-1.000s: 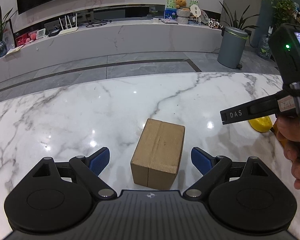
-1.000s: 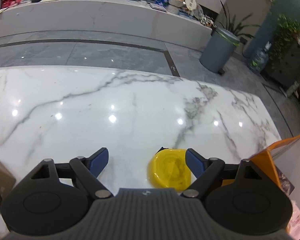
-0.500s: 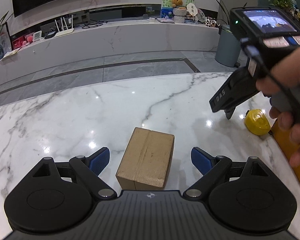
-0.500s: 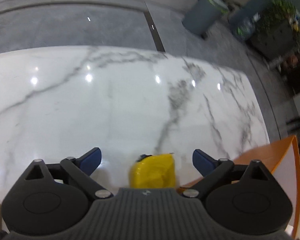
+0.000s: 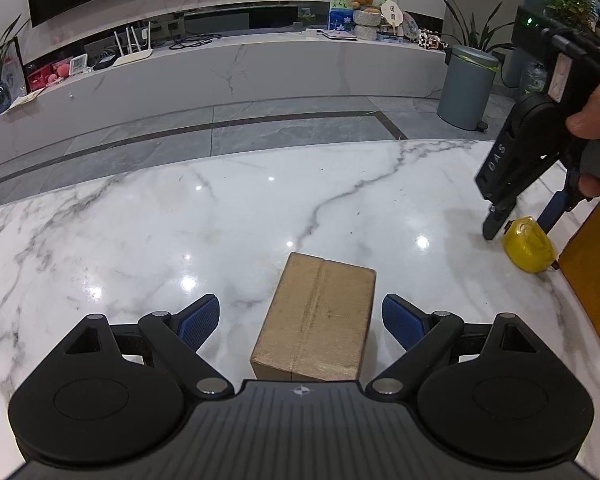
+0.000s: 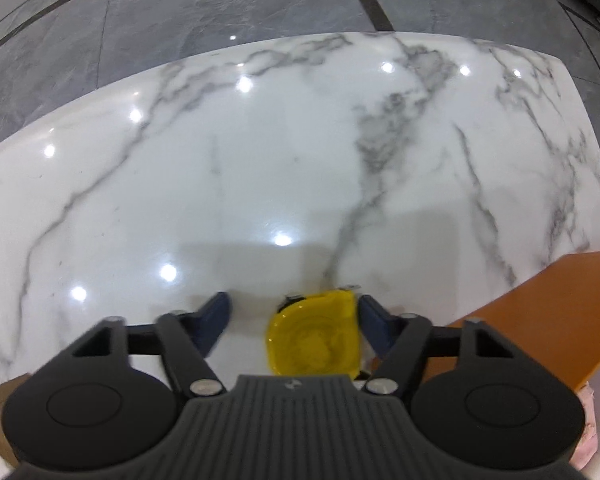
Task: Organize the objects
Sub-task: 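Grasp the brown cardboard box with the left gripper while the right grasps the yellow tape measure, then lift the brown box and yellow tape measure and carry both over the orange-rimmed box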
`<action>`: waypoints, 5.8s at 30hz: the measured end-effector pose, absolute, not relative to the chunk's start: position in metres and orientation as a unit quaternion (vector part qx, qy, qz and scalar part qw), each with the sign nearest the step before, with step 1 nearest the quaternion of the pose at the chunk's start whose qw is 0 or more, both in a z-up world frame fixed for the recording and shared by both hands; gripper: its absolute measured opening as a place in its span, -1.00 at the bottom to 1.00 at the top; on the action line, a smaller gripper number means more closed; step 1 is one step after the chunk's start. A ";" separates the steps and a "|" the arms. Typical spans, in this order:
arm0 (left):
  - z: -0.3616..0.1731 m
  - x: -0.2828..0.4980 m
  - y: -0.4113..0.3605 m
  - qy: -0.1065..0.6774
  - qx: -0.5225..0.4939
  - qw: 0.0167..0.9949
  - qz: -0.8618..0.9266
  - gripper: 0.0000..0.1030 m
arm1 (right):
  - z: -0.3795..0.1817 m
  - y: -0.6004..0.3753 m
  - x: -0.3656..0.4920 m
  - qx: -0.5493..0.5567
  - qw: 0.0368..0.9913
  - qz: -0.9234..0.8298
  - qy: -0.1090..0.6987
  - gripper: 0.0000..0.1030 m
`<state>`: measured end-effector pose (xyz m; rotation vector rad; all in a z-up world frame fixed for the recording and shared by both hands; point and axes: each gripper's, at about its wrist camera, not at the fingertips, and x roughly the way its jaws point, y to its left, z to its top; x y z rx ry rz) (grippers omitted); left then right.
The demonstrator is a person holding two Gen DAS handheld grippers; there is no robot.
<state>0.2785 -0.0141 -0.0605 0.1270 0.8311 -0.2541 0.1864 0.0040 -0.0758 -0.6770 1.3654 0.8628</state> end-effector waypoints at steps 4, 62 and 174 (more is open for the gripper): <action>-0.064 0.278 -0.013 0.419 0.060 0.897 -0.125 0.06 | -0.072 0.002 0.174 -0.308 0.624 0.404 0.593 -0.09; -0.050 0.141 0.022 0.435 0.063 0.893 -0.096 0.03 | -0.099 -0.227 0.004 -0.210 0.671 0.610 0.366 0.95; 0.010 0.188 -0.282 0.412 0.069 0.871 -0.260 -0.01 | -0.022 -0.381 0.289 -0.091 0.792 0.468 0.381 0.03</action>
